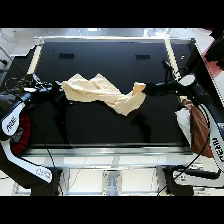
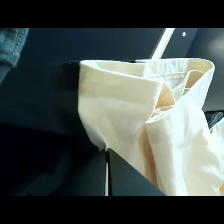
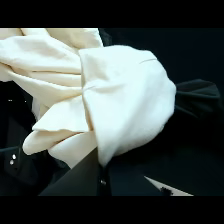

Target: Fold the shirts.

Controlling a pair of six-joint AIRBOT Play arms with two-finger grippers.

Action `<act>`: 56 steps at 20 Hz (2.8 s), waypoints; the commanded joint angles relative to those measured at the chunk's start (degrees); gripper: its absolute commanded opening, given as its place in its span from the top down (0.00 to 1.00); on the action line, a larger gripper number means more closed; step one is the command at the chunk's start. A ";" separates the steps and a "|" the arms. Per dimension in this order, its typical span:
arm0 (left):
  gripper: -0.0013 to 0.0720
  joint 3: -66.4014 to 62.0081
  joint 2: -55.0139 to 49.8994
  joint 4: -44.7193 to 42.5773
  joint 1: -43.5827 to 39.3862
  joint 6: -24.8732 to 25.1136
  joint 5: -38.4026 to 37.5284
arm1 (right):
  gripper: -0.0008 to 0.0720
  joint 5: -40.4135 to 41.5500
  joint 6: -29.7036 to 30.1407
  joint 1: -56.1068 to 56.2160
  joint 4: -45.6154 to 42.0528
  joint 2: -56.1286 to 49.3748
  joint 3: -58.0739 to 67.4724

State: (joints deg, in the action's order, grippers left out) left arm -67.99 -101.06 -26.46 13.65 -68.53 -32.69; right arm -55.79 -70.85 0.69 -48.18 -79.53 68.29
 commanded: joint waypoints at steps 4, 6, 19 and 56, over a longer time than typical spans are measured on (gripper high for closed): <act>0.97 -4.52 4.63 -0.02 -0.09 6.43 -2.80 | 0.96 -1.75 -0.66 0.00 -1.20 4.11 6.97; 0.97 -6.51 12.04 -0.02 0.04 11.67 -2.78 | 0.96 -5.44 -1.55 0.02 -3.72 8.66 10.29; 0.97 -6.93 67.30 -1.40 8.94 14.78 -10.78 | 0.97 -16.72 -8.44 0.02 -17.73 37.57 41.88; 0.32 20.63 31.10 26.14 9.18 13.27 -33.44 | 0.40 -35.74 -13.14 0.68 -1.60 -6.36 49.20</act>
State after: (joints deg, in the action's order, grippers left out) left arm -47.37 -70.00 -0.40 22.85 -55.16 -65.08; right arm -91.35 -84.01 1.32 -49.89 -86.39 117.43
